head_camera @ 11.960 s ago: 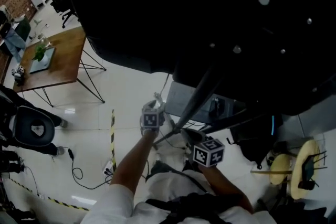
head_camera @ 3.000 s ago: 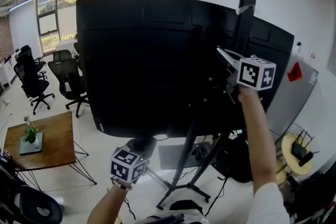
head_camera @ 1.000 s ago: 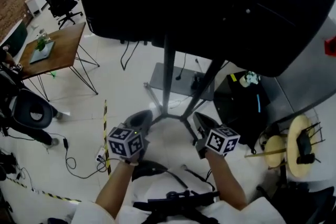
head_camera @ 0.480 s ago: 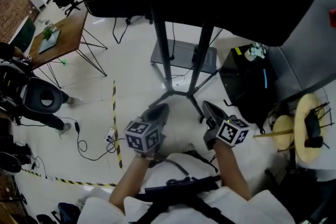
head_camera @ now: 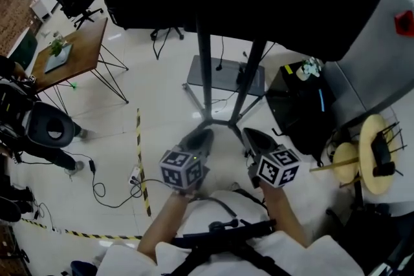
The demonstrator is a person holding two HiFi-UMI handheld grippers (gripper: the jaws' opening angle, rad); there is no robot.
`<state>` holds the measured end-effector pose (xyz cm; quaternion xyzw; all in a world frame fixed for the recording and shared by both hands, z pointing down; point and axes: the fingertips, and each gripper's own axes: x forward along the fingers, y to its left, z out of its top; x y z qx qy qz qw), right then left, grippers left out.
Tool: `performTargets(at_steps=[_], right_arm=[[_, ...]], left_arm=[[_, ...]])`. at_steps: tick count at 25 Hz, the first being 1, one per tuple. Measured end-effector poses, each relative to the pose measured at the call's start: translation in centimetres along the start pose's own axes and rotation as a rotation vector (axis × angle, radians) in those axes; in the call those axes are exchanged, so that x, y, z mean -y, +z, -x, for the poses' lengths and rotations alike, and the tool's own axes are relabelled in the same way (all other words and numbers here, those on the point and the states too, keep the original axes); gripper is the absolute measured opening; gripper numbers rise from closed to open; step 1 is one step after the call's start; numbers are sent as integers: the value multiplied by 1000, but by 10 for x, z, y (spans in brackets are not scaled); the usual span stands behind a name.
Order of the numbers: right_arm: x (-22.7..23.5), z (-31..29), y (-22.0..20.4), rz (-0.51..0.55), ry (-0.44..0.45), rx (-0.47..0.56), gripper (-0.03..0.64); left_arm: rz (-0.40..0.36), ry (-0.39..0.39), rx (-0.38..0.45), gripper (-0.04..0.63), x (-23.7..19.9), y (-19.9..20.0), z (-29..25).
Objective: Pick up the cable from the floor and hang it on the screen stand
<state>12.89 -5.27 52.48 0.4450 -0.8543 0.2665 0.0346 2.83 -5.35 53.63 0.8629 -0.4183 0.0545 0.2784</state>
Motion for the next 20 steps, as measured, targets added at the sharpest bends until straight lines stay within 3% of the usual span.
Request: performTargets(at_steps=[20], right_arm=[[-18,-11,-12,-12,-41,7,2]], left_arm=[[54,-22,-5,0,-22,-1,21]])
